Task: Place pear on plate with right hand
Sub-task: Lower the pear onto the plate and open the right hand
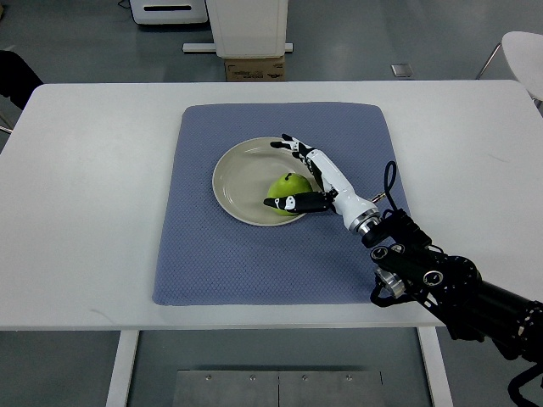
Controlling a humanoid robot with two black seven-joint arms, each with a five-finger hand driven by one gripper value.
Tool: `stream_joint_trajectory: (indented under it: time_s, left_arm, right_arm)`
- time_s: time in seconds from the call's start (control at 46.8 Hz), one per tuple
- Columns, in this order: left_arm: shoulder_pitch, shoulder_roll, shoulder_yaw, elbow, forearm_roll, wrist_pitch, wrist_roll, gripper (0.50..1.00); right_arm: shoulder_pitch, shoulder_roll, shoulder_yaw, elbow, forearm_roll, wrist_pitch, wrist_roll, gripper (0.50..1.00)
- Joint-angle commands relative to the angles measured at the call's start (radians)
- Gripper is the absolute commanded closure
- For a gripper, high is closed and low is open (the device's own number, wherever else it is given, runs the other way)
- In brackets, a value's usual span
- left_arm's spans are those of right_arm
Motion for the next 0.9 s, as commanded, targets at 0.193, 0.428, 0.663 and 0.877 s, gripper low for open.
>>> stream_joint_trajectory:
  time_s: [0.193,0.428,0.663,0.877]
  left_arm:
    - [0.000,0.000,0.001,0.000,0.000,0.000,0.000,0.500]
    - [0.000,0.000,0.000,0.000,0.000,0.000,0.000,0.500]
    - [0.000,0.000,0.001,0.000,0.000,0.000,0.000,0.500]
    - [0.000,0.000,0.000,0.000,0.000,0.000,0.000,0.500]
  right_arm:
    - [0.009,0.000,0.028,-0.002,0.000,0.001,0.000,0.519]
    - [0.004,0.000,0.035,0.000,0.001,0.003,0.000,0.519]
    - [-0.014,0.000,0.035,0.058,0.000,0.003,0.000,0.519]
    - [-0.051,-0.069,0.031,0.112,0.000,0.003,0.000,0.519]
